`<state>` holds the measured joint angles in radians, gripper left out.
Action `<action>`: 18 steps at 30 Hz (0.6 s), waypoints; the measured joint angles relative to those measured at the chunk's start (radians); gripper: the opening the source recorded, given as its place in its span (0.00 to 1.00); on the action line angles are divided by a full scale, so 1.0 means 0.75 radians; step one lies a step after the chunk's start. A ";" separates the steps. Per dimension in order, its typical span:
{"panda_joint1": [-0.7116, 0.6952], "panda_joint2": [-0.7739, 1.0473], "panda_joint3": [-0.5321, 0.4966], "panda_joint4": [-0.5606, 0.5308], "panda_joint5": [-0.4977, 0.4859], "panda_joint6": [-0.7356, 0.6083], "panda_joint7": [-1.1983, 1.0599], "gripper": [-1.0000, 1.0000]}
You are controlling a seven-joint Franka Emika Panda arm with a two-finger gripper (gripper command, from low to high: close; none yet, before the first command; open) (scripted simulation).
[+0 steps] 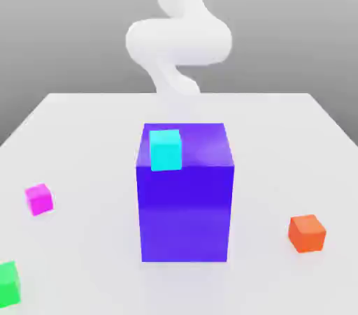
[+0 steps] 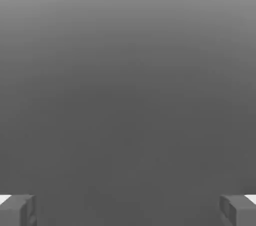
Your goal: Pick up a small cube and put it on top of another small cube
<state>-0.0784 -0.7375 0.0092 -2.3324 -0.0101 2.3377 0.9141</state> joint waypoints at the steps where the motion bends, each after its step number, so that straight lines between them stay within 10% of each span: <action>1: -0.045 0.036 0.005 -0.019 -0.006 0.022 0.066 0.50; 18: -0.689 0.602 -0.001 -0.313 -0.107 0.365 1.104 0.50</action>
<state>-0.5950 -0.2860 0.0082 -2.5669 -0.0905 2.6117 1.7423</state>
